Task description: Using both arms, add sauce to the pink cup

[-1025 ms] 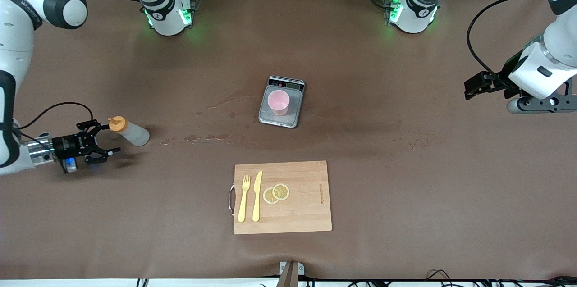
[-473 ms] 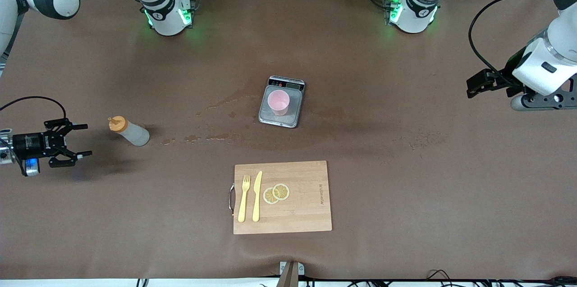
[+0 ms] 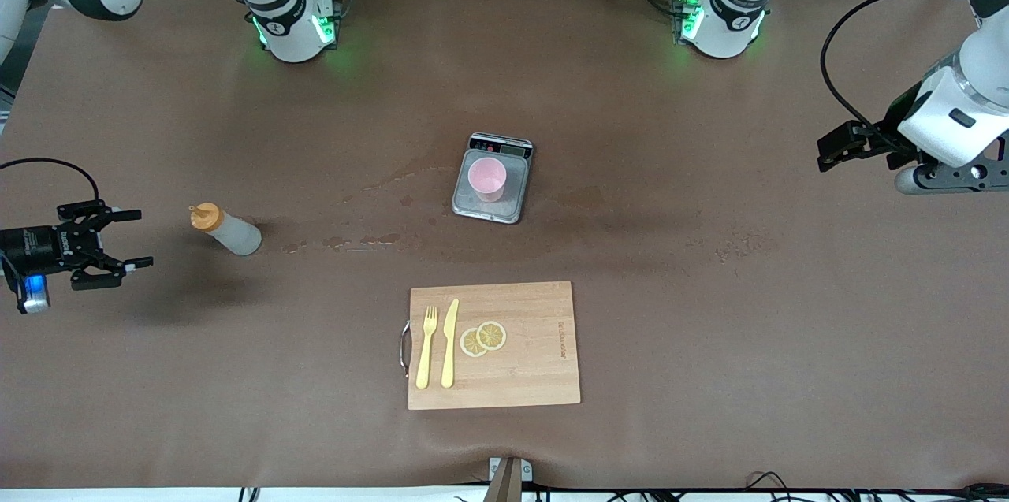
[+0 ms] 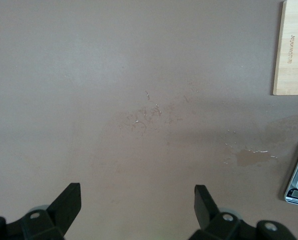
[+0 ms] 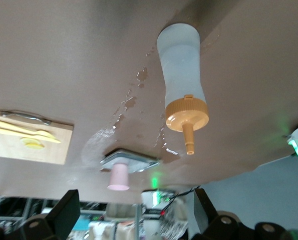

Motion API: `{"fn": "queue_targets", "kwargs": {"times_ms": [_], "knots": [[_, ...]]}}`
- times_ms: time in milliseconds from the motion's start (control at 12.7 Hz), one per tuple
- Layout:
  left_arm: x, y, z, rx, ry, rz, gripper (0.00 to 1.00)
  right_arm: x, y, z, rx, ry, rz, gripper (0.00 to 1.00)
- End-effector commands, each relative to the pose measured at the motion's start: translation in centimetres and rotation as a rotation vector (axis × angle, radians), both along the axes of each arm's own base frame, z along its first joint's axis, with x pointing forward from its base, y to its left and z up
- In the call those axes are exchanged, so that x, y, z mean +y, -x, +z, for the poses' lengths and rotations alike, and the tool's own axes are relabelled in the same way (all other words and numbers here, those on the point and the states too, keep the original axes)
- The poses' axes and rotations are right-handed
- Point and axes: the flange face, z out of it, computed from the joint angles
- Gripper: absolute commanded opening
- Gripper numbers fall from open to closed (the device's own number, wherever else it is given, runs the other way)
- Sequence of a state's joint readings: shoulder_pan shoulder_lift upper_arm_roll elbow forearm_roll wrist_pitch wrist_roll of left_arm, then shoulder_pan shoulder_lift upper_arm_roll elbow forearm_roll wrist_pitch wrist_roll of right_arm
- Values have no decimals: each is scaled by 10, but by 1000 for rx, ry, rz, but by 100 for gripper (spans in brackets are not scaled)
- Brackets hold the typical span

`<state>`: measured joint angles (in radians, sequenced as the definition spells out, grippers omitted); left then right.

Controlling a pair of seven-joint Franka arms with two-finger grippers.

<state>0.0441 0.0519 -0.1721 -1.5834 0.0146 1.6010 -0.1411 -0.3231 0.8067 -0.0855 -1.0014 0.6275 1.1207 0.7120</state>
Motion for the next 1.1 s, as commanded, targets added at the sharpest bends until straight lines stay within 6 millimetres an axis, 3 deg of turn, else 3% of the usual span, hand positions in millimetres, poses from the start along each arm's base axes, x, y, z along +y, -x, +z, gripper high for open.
{"fn": "queue_targets", "kwargs": {"times_ms": [0,394,473,710,868,1025], "knots": [[2,3,1,1,3,-8,100,38,-6,34,-111,106,216,100],[1,2,1,0,5,-10,100,108,-9,94,-223,254,428,100],[2,2,0,3,3,-8,100,112,-11,113,-288,278,430,100],[2,2,0,3,4,-7,100,113,-10,137,-432,282,602,100],[2,2,0,3,4,-7,100,107,-2,140,-501,272,666,100],[2,2,-1,5,4,-7,100,105,20,141,-586,304,698,100]]}}
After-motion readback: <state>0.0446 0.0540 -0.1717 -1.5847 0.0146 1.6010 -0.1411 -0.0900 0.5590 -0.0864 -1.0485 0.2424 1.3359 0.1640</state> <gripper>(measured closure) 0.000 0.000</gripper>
